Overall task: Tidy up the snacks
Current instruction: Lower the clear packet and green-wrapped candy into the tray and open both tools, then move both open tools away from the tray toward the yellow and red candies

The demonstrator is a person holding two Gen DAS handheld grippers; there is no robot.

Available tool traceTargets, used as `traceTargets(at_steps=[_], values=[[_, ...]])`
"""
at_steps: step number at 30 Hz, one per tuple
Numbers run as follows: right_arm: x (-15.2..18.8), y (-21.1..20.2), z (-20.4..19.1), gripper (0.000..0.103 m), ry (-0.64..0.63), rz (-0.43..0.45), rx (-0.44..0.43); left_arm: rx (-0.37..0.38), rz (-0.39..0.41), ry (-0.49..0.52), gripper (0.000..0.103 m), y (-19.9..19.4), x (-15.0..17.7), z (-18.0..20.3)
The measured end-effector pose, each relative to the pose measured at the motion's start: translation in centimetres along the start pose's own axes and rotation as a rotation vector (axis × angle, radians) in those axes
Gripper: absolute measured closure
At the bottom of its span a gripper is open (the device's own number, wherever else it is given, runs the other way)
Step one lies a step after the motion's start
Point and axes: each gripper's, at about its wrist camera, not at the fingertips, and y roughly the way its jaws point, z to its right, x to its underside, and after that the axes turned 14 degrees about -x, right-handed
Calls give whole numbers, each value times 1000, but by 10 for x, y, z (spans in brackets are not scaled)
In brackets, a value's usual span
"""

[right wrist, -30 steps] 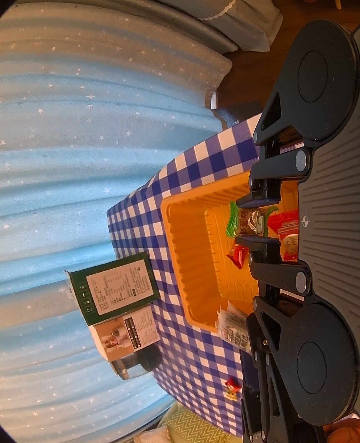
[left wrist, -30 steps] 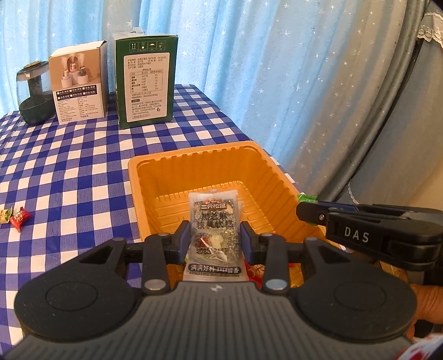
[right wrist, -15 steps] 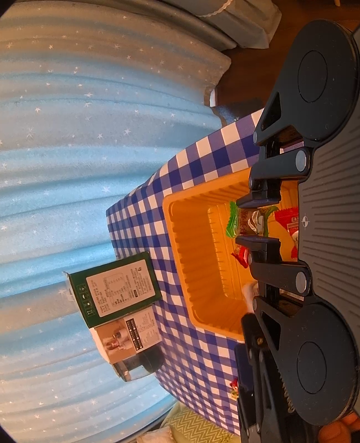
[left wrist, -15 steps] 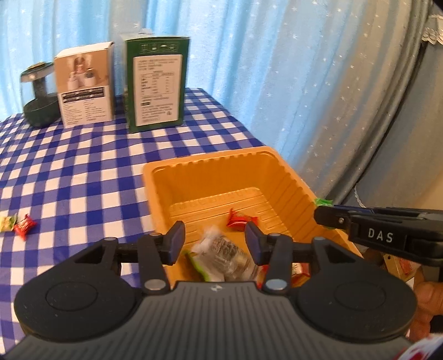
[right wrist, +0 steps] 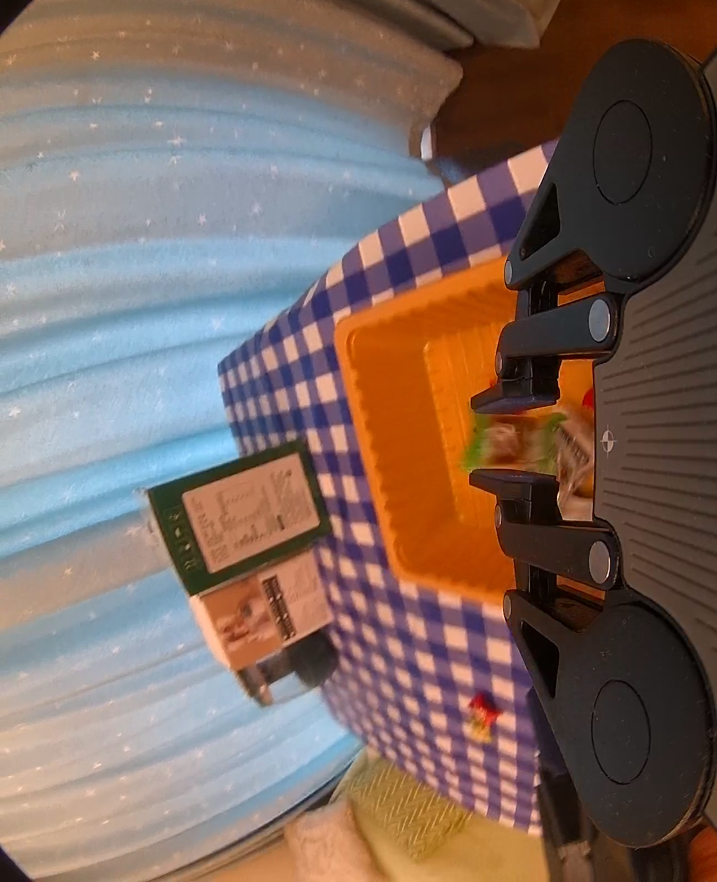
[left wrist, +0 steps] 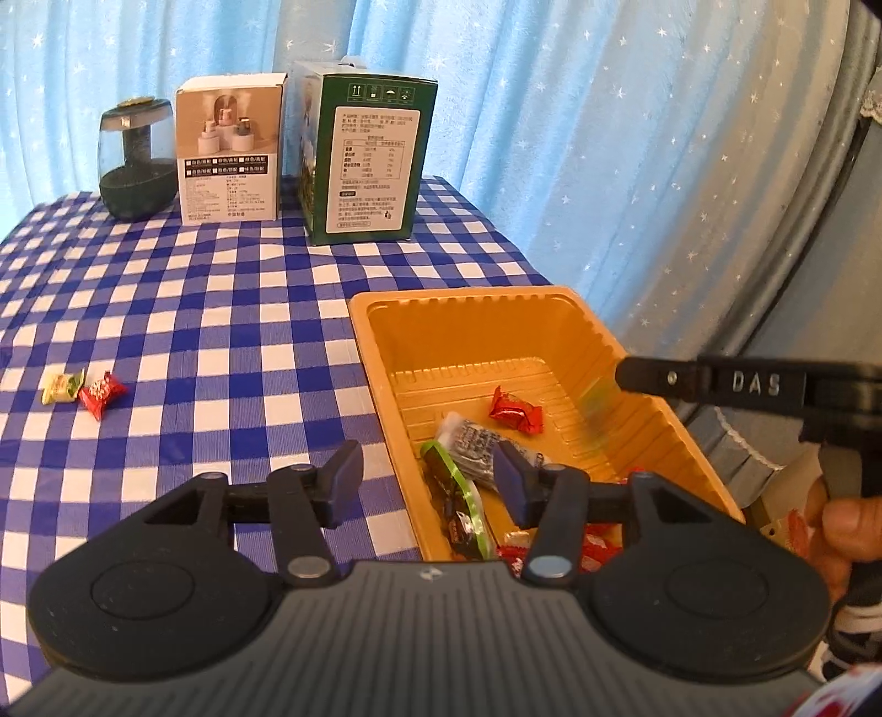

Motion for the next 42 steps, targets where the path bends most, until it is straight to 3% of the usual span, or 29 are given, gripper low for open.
traceTargets(at_steps=[1, 3, 4, 11, 13, 22, 36, 42], values=[[-1, -2, 0, 77, 9, 7, 3, 0, 1, -6, 55, -2, 1, -2], [0, -8, 1, 51, 31, 20, 18, -1, 5, -10, 54, -7, 3, -4], [1, -11, 0, 48, 39, 28, 20, -3, 7, -10, 53, -11, 5, -5], [13, -39, -11, 48, 63, 34, 28, -26, 19, -12, 48, -37, 17, -13], [18, -47, -18, 48, 68, 39, 16, -25, 23, -19, 40, -47, 21, -16], [41, -71, -62, 45, 37, 17, -12, -61, 54, -28, 24, -94, 33, -34], [69, -66, -123, 28, -56, -46, -55, -123, 76, -74, 17, -136, 52, -78], [78, -56, -142, 26, -91, -81, -76, -161, 66, -111, 15, -140, 62, -105]])
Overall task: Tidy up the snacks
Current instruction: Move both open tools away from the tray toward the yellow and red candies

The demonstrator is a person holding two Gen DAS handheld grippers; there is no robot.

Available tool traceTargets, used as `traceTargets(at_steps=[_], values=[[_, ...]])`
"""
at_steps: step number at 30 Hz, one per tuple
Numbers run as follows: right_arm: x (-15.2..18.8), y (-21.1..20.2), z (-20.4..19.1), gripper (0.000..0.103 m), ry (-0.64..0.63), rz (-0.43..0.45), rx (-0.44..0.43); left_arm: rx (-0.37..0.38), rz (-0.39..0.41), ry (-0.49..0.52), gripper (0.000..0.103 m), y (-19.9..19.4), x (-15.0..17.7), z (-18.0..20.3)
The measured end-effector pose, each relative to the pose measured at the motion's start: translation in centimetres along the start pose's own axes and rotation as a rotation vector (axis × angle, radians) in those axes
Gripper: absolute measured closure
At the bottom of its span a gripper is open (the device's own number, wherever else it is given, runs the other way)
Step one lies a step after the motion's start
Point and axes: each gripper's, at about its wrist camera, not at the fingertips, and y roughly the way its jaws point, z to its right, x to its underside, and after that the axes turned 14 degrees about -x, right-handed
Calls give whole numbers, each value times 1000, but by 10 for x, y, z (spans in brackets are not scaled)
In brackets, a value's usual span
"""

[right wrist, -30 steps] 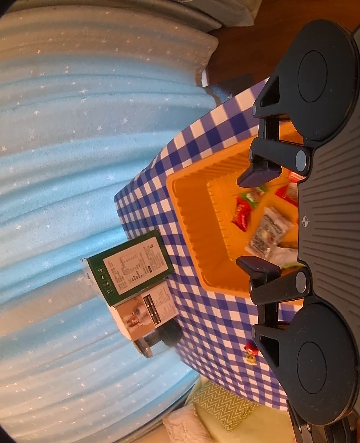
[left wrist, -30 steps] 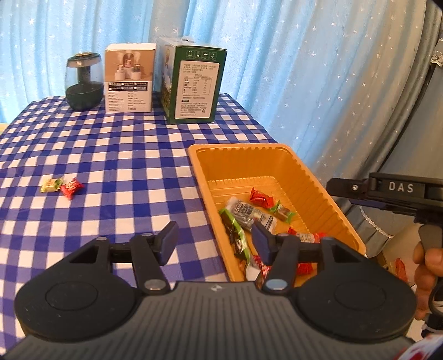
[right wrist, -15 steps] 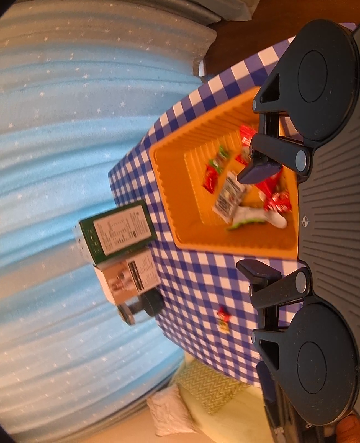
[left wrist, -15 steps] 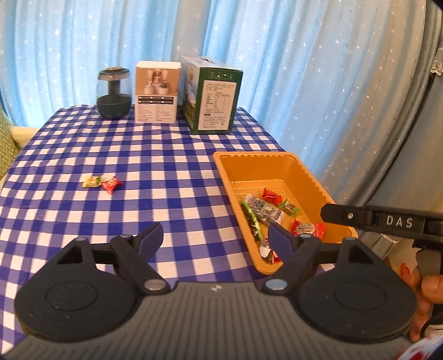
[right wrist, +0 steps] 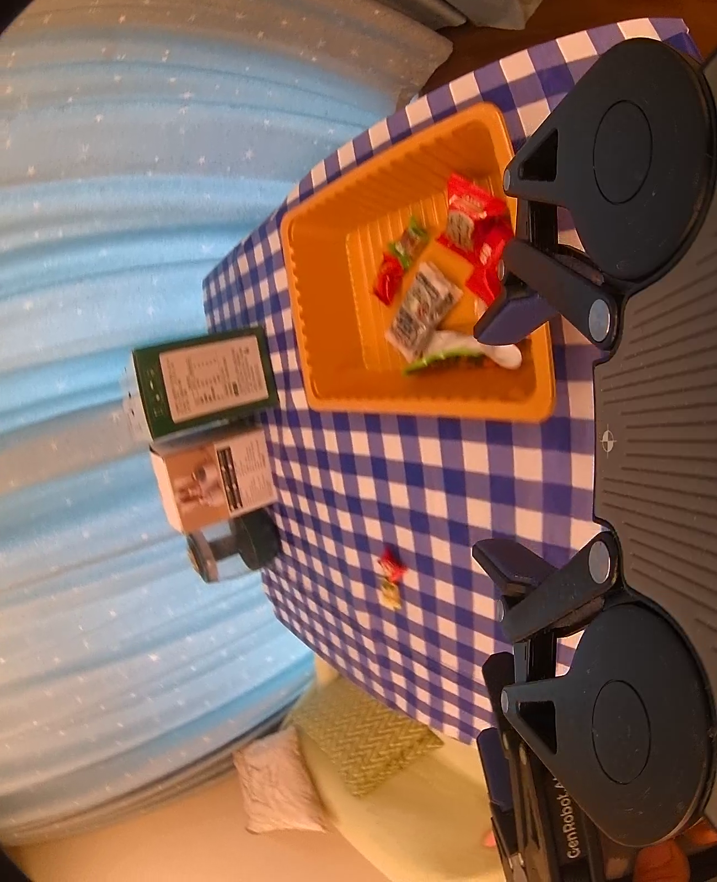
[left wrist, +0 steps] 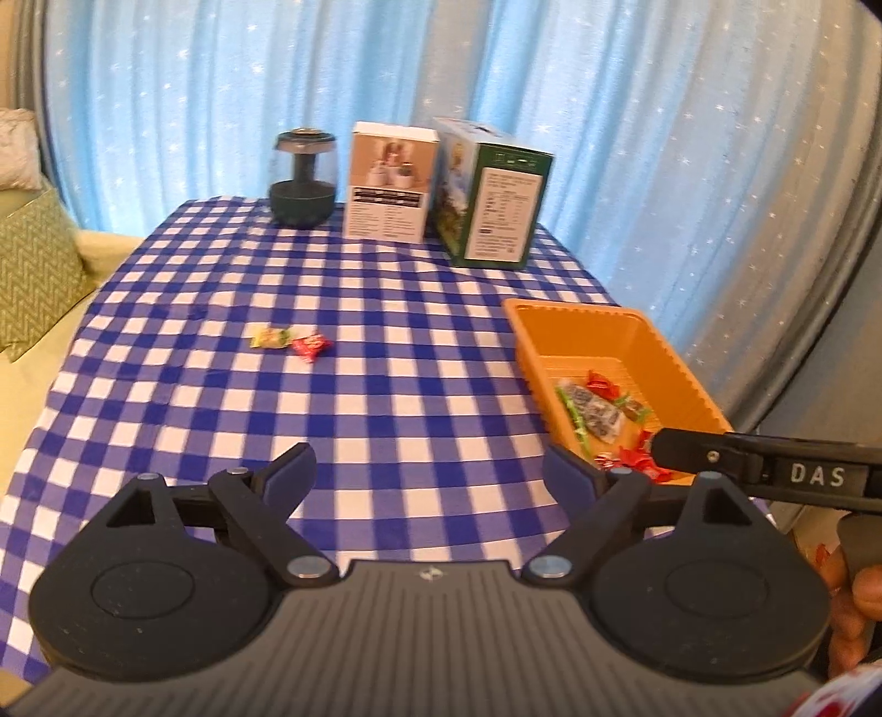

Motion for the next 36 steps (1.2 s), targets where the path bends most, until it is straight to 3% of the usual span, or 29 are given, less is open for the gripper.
traceTargets(at_steps=[18, 32, 36], values=[[-10, 66, -44, 25, -106, -57, -63, -133, 9, -51, 14, 31, -20, -79], [-33, 195, -38, 26, -153, -106, -95, -208, -23, -76, 14, 147, -38, -111], [-36, 231, -31, 28, -154, -106, -115, -224, -50, -95, 23, 185, -36, -116]])
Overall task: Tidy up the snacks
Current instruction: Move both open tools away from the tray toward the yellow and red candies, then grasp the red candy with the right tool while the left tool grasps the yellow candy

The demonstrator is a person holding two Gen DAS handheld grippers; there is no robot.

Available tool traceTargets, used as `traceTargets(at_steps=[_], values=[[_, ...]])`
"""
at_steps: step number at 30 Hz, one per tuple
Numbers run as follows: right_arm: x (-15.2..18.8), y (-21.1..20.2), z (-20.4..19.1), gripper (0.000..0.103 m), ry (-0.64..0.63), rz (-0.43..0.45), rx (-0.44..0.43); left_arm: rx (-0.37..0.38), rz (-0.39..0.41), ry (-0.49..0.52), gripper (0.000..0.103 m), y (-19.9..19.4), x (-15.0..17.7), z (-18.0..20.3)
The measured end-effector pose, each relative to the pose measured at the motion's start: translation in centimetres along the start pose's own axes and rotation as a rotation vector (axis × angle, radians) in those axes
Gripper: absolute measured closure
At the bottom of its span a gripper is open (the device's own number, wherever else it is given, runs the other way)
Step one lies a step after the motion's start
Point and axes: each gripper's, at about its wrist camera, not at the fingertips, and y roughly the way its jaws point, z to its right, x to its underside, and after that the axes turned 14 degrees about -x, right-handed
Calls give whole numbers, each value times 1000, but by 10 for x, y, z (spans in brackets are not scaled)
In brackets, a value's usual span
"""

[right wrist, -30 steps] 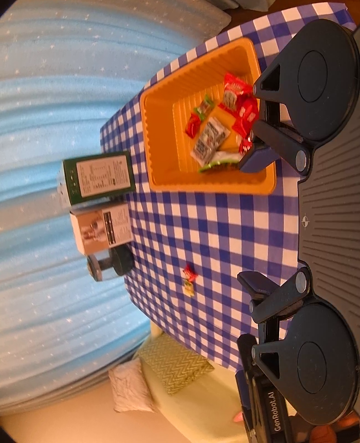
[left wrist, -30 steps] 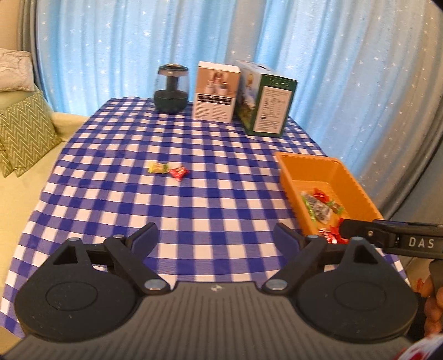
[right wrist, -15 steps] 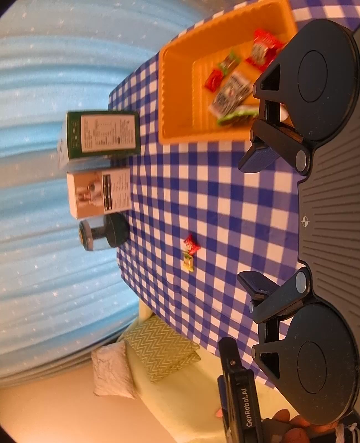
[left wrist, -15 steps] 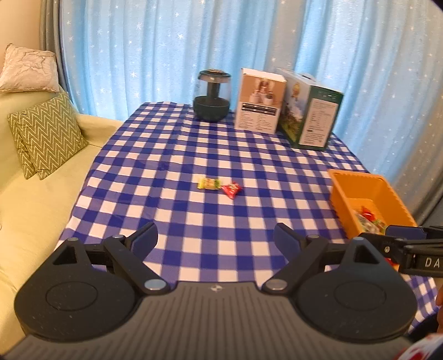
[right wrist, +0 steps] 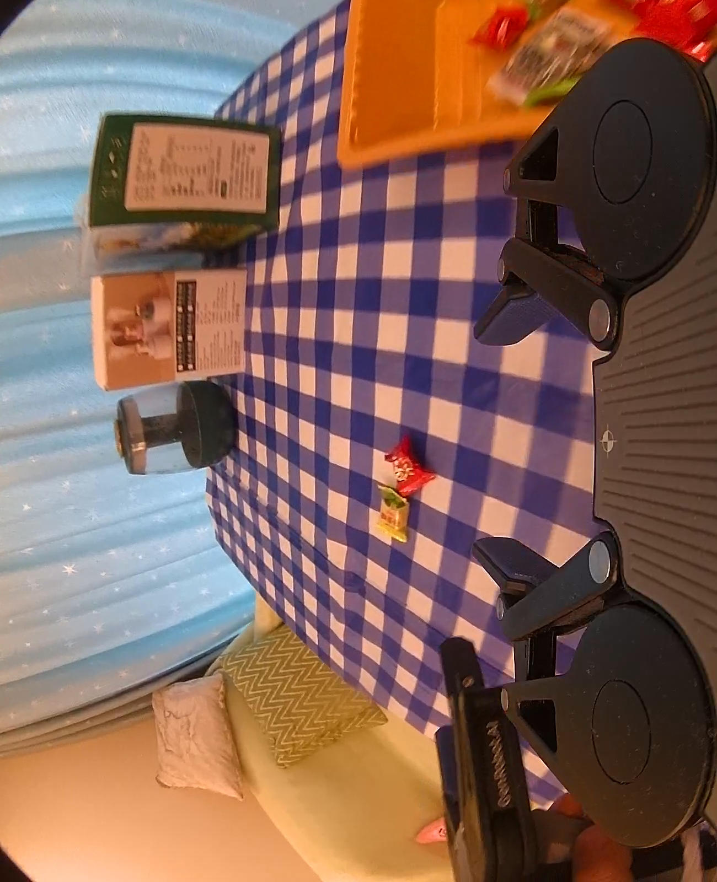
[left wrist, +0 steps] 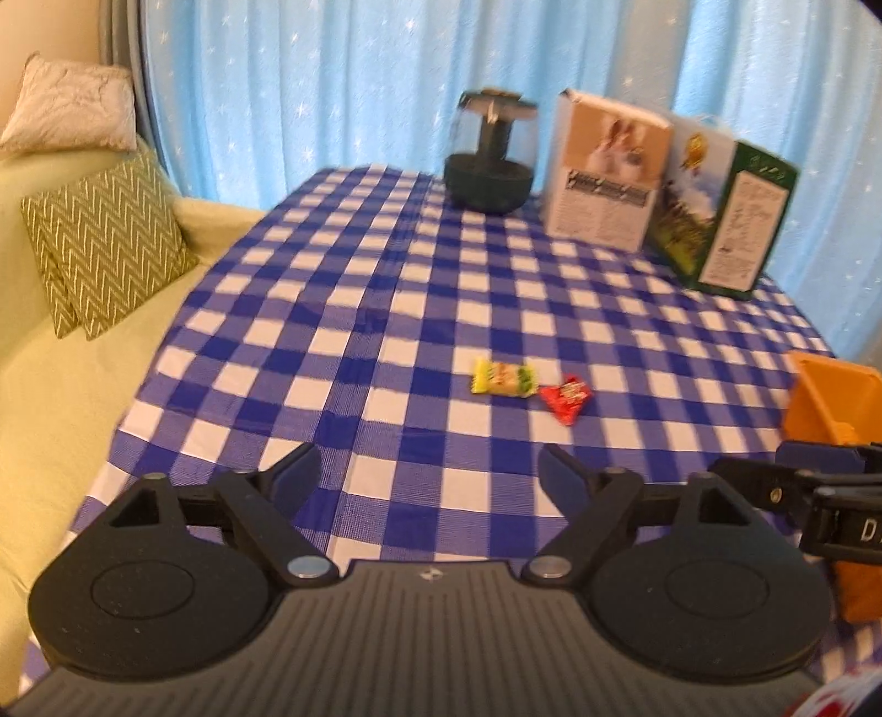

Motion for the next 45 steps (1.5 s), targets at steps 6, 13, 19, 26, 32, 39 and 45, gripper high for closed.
traceTargets(at_steps=[6, 13, 19, 26, 32, 39, 45], values=[[-9, 47, 19, 54, 22, -7, -37, -17, 2, 18, 26, 29, -14, 2], [-21, 88, 30, 56, 76, -11, -79, -64, -36, -1, 36, 65, -23, -4], [-30, 110, 36, 56, 97, 6, -66, -60, -56, -12, 36, 81, -26, -3], [-32, 124, 35, 60, 96, 26, -16, -49, -54, -26, 36, 82, -28, -4], [-24, 129, 20, 74, -73, -23, 30, -46, -61, -35, 36, 83, -27, -5], [-24, 109, 38, 80, -46, -30, 21, 30, -56, -11, 36, 83, -25, 3], [-32, 83, 55, 80, -17, -3, 50, 86, -14, 75, 36, 84, -26, 24]])
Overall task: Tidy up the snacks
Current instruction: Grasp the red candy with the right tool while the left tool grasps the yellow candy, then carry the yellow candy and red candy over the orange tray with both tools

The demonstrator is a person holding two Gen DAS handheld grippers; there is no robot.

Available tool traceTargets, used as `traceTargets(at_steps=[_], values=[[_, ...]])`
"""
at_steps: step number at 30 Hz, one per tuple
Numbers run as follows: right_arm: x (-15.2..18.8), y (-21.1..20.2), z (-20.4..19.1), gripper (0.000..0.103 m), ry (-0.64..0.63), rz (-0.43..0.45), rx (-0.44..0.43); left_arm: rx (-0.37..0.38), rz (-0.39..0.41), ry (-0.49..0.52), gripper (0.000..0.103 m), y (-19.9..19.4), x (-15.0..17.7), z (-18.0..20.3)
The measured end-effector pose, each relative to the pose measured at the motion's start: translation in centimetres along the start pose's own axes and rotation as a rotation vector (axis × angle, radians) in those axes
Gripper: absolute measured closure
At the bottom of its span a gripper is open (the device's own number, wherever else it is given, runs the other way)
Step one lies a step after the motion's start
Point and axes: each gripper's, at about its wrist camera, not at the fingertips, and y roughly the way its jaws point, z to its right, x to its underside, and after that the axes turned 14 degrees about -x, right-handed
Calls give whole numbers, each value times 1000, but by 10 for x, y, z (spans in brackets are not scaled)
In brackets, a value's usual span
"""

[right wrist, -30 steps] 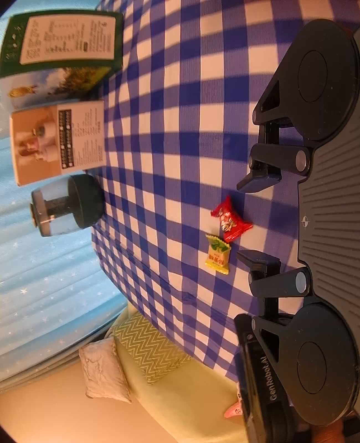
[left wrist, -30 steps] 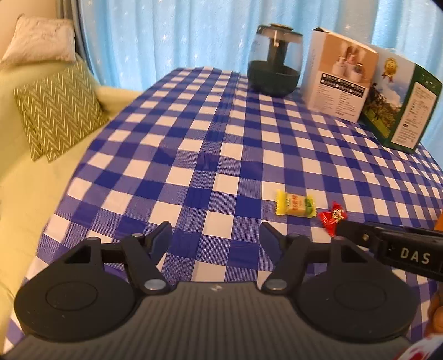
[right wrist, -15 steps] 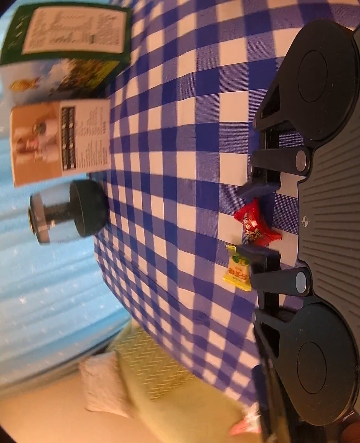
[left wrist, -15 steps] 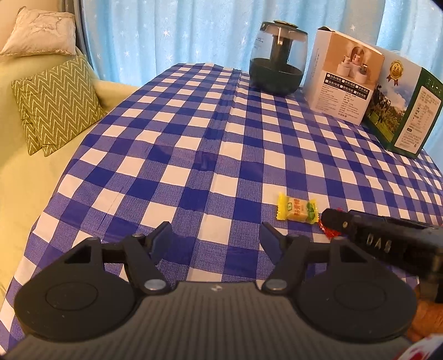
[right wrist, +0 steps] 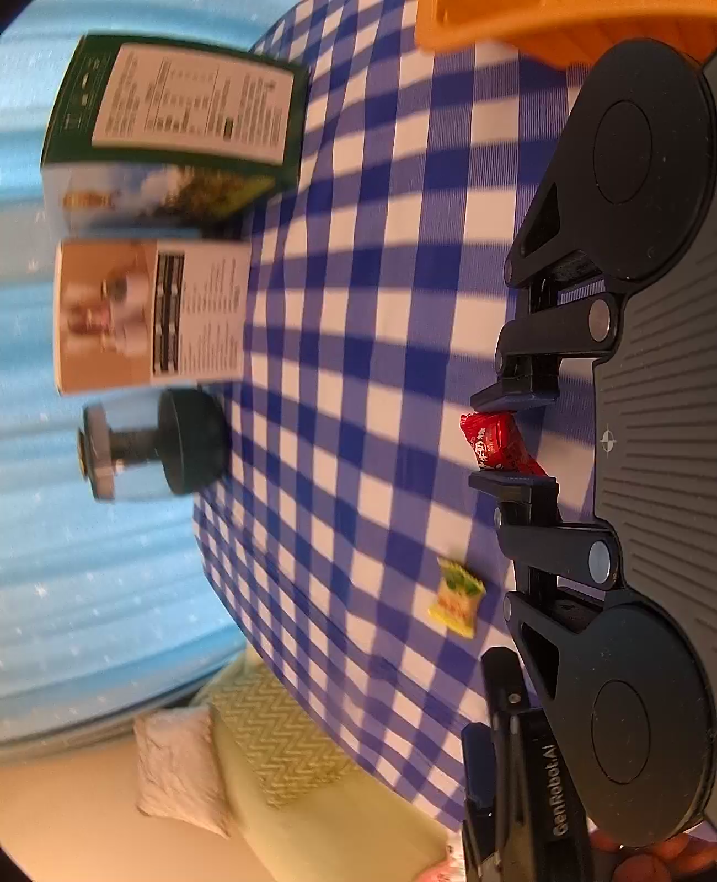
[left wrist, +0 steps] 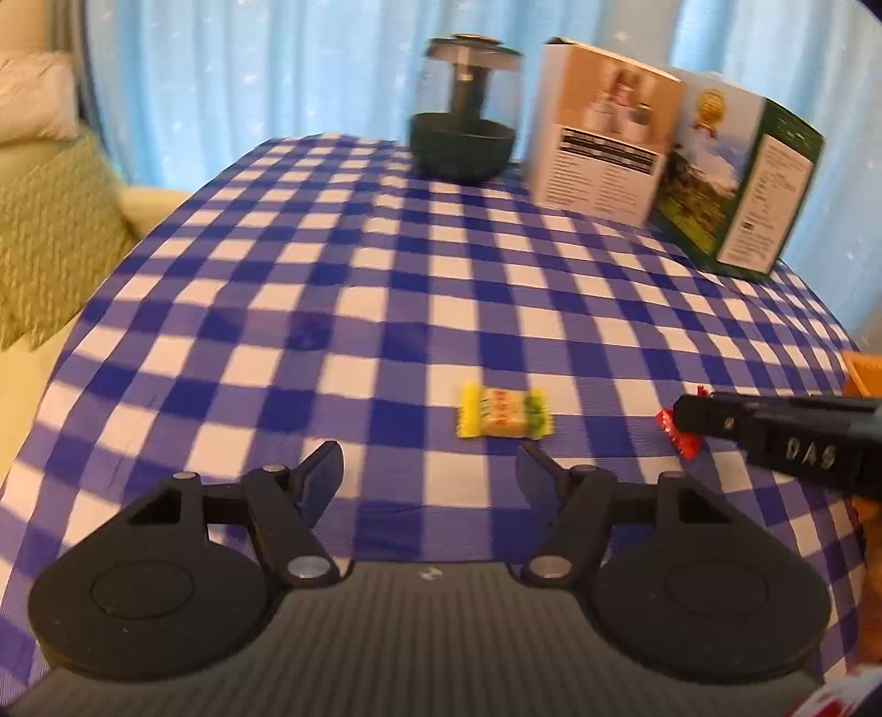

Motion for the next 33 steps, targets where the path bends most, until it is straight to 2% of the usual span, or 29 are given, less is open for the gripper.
traceTargets(at_steps=[10, 14, 16, 19, 20, 21, 25, 33], values=[[-2, -11, 15, 80, 65, 16, 7, 85, 43, 32, 41, 21, -5, 23], [-1, -10, 16, 80, 71, 13, 8, 61, 75, 74, 45, 26, -6, 35], [-1, -8, 16, 80, 71, 12, 9, 28, 91, 111, 60, 26, -5, 40], [-1, -7, 16, 80, 72, 13, 8, 25, 87, 113, 72, 26, -6, 39], [-1, -7, 16, 80, 73, 14, 7, 27, 81, 105, 72, 26, -7, 37], [-2, -7, 17, 80, 74, 17, 6, 31, 77, 102, 81, 26, -7, 36], [-3, -10, 18, 80, 86, 31, 1, 18, 71, 112, 81, 24, -6, 38], [-3, -18, 19, 80, 115, 47, -7, 38, 85, 111, 81, 11, -5, 45]])
